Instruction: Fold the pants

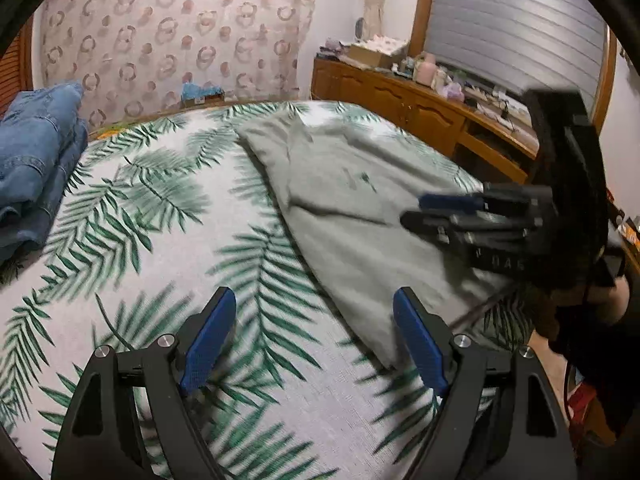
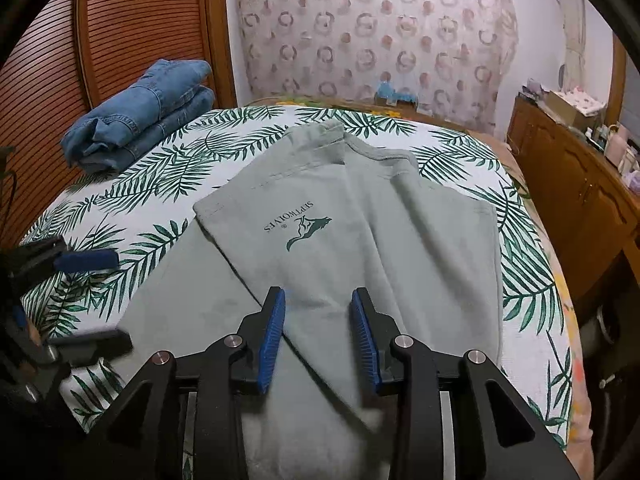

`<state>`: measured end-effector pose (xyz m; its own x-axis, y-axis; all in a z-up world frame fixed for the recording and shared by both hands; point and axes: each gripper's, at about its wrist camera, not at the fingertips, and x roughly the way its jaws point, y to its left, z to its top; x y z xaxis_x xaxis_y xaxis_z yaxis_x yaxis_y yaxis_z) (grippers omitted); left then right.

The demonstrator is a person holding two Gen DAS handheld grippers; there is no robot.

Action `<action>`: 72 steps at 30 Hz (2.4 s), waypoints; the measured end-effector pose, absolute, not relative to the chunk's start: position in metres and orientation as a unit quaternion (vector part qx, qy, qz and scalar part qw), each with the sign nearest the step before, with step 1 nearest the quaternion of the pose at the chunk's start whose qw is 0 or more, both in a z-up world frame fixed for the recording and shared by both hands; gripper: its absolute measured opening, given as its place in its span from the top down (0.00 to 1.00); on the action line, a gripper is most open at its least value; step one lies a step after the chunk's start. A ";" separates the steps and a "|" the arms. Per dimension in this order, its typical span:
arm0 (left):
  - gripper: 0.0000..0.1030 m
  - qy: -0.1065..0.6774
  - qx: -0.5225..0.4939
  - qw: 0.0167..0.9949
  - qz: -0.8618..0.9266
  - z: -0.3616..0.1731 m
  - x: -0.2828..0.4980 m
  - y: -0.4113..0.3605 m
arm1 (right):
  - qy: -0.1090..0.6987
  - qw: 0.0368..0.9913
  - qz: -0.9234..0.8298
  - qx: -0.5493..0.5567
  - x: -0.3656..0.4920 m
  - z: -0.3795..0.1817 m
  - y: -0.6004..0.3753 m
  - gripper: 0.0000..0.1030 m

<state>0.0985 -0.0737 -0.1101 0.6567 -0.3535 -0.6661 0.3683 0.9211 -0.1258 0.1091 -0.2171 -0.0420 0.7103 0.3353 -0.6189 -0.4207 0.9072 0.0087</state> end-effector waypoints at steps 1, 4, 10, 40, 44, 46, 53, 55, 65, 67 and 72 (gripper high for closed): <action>0.21 0.359 0.009 0.913 -0.194 -0.107 0.100 -0.071 | 0.322 0.922 0.206 -0.064 0.109 -0.043 -0.217 0.64; 0.21 0.349 0.011 0.920 -0.178 -0.101 0.105 -0.063 | 0.324 0.921 0.202 -0.073 0.109 -0.043 -0.209 0.64; 0.21 0.338 -0.001 0.928 -0.158 -0.095 0.112 -0.044 | 0.343 0.915 0.191 -0.091 0.114 -0.033 -0.191 0.63; 0.21 0.323 -0.026 0.934 -0.149 -0.100 0.114 -0.023 | 0.341 0.888 0.278 -0.129 0.155 -0.014 -0.129 0.98; 0.21 0.329 -0.028 0.932 -0.150 -0.101 0.115 -0.023 | 0.317 0.901 0.270 -0.117 0.152 -0.001 -0.142 0.98; 0.21 0.330 -0.027 0.932 -0.149 -0.102 0.116 -0.023 | 0.309 0.907 0.264 -0.112 0.153 0.006 -0.151 0.98; 0.21 0.335 -0.027 0.929 -0.152 -0.104 0.119 -0.023 | 0.294 0.923 0.230 -0.091 0.162 0.025 -0.197 0.98; 0.21 0.336 -0.027 0.929 -0.151 -0.104 0.120 -0.023 | 0.289 0.928 0.218 -0.088 0.165 0.031 -0.208 0.98; 0.21 0.336 -0.025 0.929 -0.152 -0.105 0.119 -0.023 | 0.297 0.937 0.152 -0.100 0.196 0.032 -0.238 0.98; 0.21 0.336 -0.025 0.929 -0.152 -0.105 0.119 -0.023 | 0.301 0.938 0.140 -0.099 0.201 0.028 -0.240 0.98; 0.21 0.337 -0.025 0.929 -0.151 -0.105 0.119 -0.023 | 0.315 0.937 0.119 -0.095 0.216 0.018 -0.246 0.98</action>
<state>0.1191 -0.0234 -0.1048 0.7275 -0.2976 -0.6182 0.2642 0.9531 -0.1480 0.2160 -0.2458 0.0182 0.7731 0.1640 -0.6128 -0.2834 0.9535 -0.1023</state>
